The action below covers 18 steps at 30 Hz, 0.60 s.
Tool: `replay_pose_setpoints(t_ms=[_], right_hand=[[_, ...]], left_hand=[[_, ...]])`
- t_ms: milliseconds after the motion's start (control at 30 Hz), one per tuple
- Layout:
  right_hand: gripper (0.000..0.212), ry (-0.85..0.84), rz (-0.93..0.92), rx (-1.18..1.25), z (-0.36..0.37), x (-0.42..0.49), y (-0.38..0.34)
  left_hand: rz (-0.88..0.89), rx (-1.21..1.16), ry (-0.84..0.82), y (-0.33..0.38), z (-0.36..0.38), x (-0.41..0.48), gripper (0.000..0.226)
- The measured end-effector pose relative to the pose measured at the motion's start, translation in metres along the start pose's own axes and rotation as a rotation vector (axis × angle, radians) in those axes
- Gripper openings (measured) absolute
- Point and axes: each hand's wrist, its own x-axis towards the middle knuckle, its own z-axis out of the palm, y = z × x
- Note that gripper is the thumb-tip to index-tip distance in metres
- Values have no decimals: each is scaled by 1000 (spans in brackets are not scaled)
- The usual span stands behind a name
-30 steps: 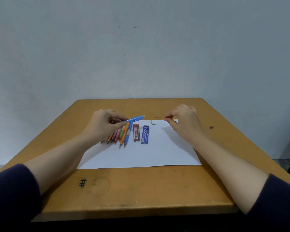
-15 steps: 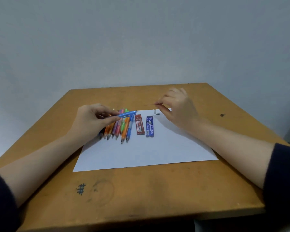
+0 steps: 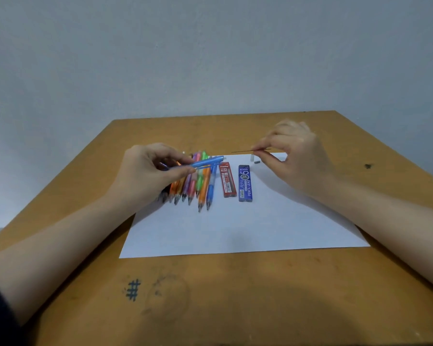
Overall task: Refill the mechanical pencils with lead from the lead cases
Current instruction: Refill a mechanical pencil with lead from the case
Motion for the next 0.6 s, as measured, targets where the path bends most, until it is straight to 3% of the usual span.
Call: replay_pose_setpoints(t_ms=[600], right_hand=[[9,4,-66,0,1,-1,-8]], left_hand=[[21,-16,2,4,-1,-1,23]])
